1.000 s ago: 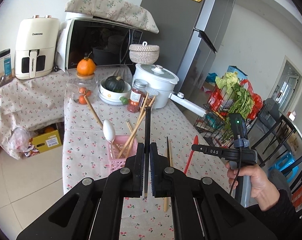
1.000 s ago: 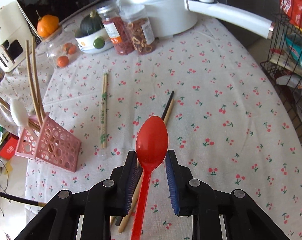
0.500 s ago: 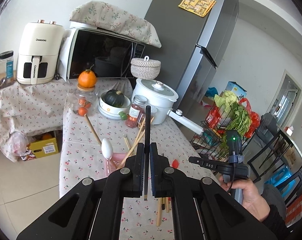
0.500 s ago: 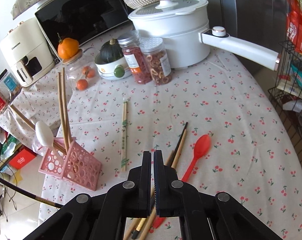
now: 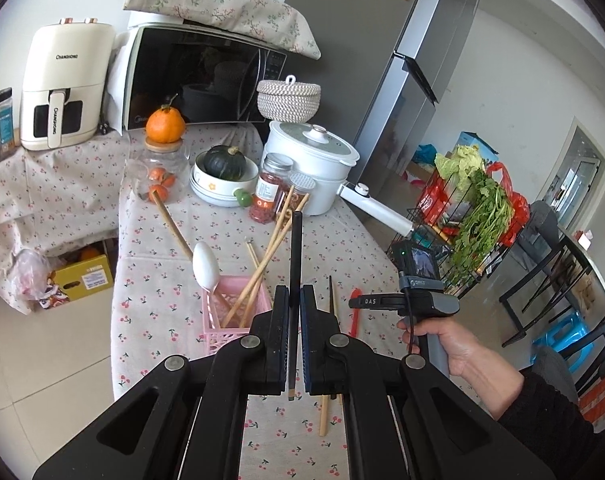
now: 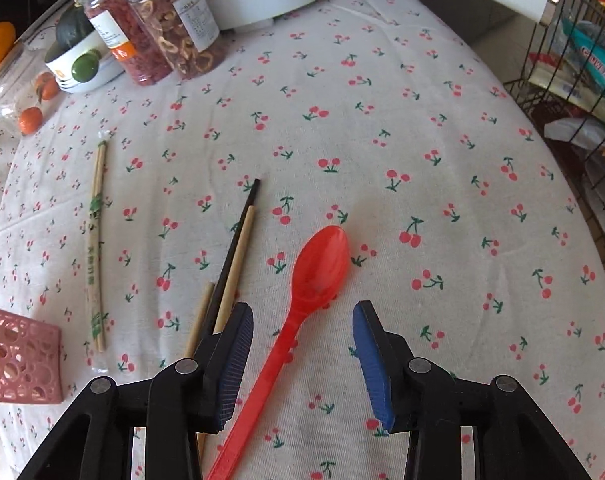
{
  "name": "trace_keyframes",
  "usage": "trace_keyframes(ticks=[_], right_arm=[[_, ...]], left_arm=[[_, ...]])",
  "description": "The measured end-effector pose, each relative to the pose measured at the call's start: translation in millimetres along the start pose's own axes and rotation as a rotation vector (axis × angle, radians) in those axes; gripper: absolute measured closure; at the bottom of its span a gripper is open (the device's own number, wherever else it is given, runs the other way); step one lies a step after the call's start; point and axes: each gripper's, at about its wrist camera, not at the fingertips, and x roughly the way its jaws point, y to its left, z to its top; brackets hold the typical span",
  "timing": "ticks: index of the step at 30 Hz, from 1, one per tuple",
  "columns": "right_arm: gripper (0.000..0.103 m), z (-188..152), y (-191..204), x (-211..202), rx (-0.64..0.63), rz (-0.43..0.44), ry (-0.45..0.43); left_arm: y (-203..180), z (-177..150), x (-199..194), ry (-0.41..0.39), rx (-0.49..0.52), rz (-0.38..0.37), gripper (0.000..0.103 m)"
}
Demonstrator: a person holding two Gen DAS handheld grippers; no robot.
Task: Organize utensils
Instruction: 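Lower the black chopstick into the basket with the left tool while the right lifts the red spoon, then open the left tool while the right tool lowers the red spoon into the basket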
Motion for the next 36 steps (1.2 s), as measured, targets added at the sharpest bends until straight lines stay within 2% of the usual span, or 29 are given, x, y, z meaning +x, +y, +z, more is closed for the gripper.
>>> trace_keyframes(ticks=[3,5,6,7,9,11,15,20,25,30,36], right_arm=[[0.057,5,3,14,-0.023,-0.049,0.006],[0.073,7,6,18,-0.060,-0.095,-0.021],[0.076,7,7,20,-0.075,-0.108,-0.022],[0.079,7,5,20,-0.069,-0.105,-0.028],[0.096,7,0,17,-0.032,-0.064,-0.029],[0.100,8,-6,11,0.002,-0.038,-0.035],[0.101,7,-10,-11,0.006,0.005,-0.093],[0.101,3,-13,-51,0.012,0.087,-0.194],[0.101,-7,-4,-91,-0.007,0.174,-0.306],[0.101,-15,10,-114,-0.015,0.236,-0.378],[0.101,-22,29,-134,-0.020,0.311,-0.442]], left_arm=[[1,1,2,0.000,0.000,0.004,0.098],[2,3,1,-0.009,-0.001,0.008,0.098],[2,4,0,-0.018,-0.003,0.009,0.098],[2,6,-3,-0.032,-0.007,0.008,0.098],[3,10,-12,-0.078,-0.014,0.005,0.098],[3,15,-21,-0.133,-0.015,0.015,0.098],[3,23,-35,-0.229,-0.011,0.057,0.098],[1,31,-42,-0.307,0.003,0.100,0.098],[0,38,-35,-0.341,0.032,0.177,0.098],[6,40,-16,-0.341,0.024,0.200,0.098],[11,49,-12,-0.394,-0.007,0.193,0.098]])
